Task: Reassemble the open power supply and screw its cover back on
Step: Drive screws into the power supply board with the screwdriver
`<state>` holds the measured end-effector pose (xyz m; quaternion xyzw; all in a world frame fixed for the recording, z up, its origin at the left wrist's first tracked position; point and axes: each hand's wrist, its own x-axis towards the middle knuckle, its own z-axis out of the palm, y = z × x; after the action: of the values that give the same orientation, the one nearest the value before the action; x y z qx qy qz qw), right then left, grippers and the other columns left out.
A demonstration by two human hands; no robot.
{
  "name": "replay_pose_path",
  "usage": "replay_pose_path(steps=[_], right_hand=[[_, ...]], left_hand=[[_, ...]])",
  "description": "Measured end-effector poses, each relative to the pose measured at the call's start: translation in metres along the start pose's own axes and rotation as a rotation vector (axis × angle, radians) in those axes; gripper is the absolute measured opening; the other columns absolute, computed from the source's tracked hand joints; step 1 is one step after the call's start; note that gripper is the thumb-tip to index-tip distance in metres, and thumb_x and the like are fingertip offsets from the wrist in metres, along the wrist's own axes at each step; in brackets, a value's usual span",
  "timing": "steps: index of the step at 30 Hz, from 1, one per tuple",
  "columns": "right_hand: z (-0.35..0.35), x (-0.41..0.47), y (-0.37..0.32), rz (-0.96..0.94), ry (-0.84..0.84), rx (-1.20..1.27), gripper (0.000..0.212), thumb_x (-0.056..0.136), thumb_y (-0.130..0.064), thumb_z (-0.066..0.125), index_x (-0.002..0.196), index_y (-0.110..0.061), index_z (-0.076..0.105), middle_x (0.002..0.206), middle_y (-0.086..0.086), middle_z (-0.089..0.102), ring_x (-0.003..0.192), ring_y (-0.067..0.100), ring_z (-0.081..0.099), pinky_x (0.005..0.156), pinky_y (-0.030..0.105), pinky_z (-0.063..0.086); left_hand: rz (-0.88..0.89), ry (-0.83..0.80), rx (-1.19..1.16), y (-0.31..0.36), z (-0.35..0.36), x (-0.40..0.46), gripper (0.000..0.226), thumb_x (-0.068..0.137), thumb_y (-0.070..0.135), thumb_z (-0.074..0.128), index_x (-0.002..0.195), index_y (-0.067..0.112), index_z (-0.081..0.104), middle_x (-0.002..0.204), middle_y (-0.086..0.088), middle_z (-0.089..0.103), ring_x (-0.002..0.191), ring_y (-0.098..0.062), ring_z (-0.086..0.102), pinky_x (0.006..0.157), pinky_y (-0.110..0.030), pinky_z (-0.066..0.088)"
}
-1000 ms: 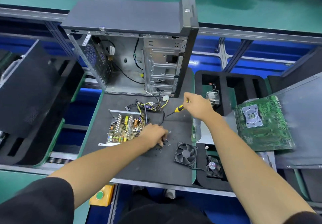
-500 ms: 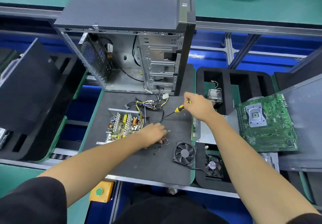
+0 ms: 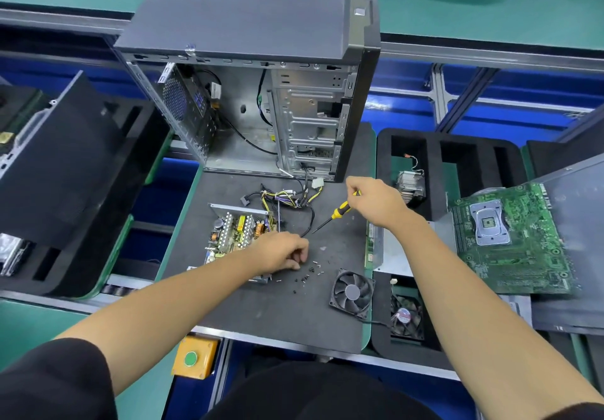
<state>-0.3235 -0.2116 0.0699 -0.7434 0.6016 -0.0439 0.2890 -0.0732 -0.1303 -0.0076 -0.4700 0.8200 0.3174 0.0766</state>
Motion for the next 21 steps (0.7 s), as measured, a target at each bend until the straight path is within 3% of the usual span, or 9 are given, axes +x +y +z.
replay_pose_path(steps=[7,16,18,21], right_hand=[[0.002,0.000,-0.001,0.004,-0.027,-0.014,0.004,0.081,-0.019,0.046,0.080,-0.018,0.050,0.072,-0.004,0.065,0.066,0.019,0.052,0.057,0.031,0.033],[0.000,-0.002,-0.006,-0.008,-0.024,-0.004,0.007,0.081,-0.017,0.045,0.076,-0.020,0.047,0.072,-0.003,0.064,0.065,0.020,0.049,0.058,0.033,0.037],[-0.003,-0.002,-0.008,-0.017,-0.018,-0.009,0.008,0.082,-0.017,0.045,0.075,-0.020,0.046,0.069,-0.003,0.062,0.062,0.019,0.047,0.057,0.032,0.035],[-0.011,-0.001,-0.013,-0.041,-0.017,0.000,0.008,0.081,-0.017,0.044,0.073,-0.021,0.045,0.065,-0.005,0.059,0.057,0.017,0.045,0.055,0.031,0.032]], left_hand=[[0.046,-0.136,0.056,0.006,0.006,0.004,0.033,0.074,0.041,0.086,0.095,0.023,0.068,0.096,0.008,0.056,0.104,-0.015,0.050,0.078,-0.036,0.046],[0.042,-0.341,0.184,0.023,0.004,0.013,0.020,0.088,0.022,0.076,0.104,0.012,0.071,0.116,-0.007,0.061,0.112,-0.025,0.059,0.086,-0.044,0.051],[0.044,-0.322,0.138,0.023,0.001,0.010,0.019,0.089,0.021,0.075,0.104,0.010,0.069,0.112,-0.008,0.065,0.107,-0.027,0.061,0.086,-0.044,0.051],[0.004,-0.121,-0.121,0.007,-0.012,-0.003,0.014,0.093,0.019,0.073,0.099,0.012,0.063,0.092,0.000,0.065,0.087,-0.026,0.064,0.077,-0.037,0.051]])
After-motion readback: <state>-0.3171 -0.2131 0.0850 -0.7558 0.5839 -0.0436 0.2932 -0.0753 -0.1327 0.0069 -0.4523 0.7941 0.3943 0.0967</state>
